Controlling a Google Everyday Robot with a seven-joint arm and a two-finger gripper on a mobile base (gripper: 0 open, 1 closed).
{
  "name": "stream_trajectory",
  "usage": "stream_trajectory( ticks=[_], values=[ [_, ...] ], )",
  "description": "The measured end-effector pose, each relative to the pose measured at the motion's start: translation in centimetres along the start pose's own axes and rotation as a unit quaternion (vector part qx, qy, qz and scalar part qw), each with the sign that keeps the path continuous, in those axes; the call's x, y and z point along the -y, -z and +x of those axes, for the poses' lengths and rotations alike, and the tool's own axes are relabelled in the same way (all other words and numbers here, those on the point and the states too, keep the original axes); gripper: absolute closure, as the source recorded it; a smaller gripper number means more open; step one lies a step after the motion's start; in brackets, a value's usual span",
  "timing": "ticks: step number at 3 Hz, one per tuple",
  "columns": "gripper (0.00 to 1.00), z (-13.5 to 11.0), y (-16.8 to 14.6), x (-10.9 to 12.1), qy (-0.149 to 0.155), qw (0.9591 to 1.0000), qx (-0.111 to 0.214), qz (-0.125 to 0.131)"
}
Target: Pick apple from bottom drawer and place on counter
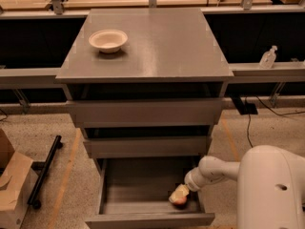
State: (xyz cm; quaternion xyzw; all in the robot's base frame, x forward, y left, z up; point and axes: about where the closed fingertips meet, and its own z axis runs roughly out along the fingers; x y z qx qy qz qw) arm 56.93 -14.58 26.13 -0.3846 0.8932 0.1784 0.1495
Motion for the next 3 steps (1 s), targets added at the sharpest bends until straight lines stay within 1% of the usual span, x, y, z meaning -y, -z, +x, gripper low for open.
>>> stream_trajectory(
  ticks=[1, 2, 3],
  values=[
    [0.0, 1.6, -3.3, 0.9, -0.011, 0.9998, -0.01, -0.009],
    [0.0, 2.7, -6.5, 1.9, -0.027, 0.9994, -0.011, -0.02],
    [0.0, 3.5, -8.7, 2.4, -0.043, 0.9985, -0.012, -0.031]
  ],
)
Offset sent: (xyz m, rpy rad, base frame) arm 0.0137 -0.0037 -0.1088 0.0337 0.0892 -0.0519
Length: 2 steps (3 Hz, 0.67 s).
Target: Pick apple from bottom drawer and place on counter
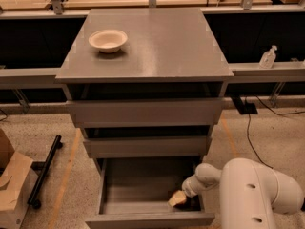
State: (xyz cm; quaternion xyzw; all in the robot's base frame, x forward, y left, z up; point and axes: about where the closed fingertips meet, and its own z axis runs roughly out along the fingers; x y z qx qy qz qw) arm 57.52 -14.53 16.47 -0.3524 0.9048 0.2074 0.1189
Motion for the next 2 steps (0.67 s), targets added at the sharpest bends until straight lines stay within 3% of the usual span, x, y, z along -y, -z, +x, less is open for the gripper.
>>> stream_trajectory(
  ticks=[2],
  values=[
    [0.24, 1.92, -2.53, 0.31, -0.039, 0.999, -0.008, -0.022]
  ],
)
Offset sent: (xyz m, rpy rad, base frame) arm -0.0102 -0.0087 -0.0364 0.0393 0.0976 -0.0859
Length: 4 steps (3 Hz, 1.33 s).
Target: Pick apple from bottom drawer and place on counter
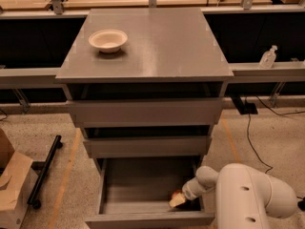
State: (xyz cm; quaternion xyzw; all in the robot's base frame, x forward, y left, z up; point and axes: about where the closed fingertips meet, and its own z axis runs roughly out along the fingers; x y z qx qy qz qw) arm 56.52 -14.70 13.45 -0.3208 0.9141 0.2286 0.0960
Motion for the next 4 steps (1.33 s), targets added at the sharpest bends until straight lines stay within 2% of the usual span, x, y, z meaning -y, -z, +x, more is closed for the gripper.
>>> stream_trajectory(
  ticks=[2, 3, 4],
  values=[
    [0.7, 0.4, -0.1, -0.1, -0.016, 0.9999, -0.001, -0.004],
    [0.99, -0.6, 1.4, -0.7, -0.021, 0.9996, 0.008, -0.018],
    [1.0, -2.8, 5.5, -2.2, -0.011, 0.9986, 0.006, -0.051]
  ],
)
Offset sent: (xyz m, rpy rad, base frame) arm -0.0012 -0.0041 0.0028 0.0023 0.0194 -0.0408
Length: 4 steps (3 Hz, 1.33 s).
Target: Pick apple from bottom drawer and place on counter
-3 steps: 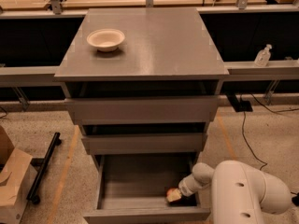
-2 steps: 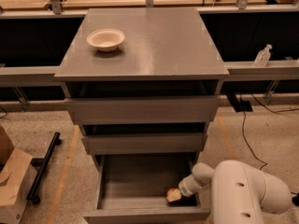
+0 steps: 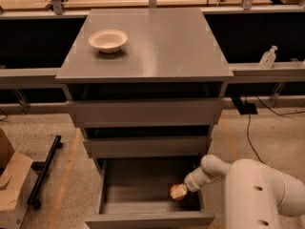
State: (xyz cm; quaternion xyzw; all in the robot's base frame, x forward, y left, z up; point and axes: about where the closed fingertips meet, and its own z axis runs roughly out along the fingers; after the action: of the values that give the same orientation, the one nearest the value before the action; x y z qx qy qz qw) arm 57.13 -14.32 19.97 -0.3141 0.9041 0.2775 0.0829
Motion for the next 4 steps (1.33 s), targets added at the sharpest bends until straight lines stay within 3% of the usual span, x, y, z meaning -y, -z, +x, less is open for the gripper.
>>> stream_trajectory(
  ticks=[1, 2, 3, 4],
  values=[
    [1.0, -1.4, 5.3, -3.4, 0.009, 0.9987, -0.023, -0.045],
    [1.0, -2.1, 11.4, -7.5, 0.007, 0.9962, -0.052, -0.069],
    [1.0, -2.1, 16.8, -11.7, -0.012, 0.995, -0.072, -0.068],
    [1.0, -2.2, 22.8, -15.1, -0.034, 0.9944, -0.095, -0.032]
  ],
)
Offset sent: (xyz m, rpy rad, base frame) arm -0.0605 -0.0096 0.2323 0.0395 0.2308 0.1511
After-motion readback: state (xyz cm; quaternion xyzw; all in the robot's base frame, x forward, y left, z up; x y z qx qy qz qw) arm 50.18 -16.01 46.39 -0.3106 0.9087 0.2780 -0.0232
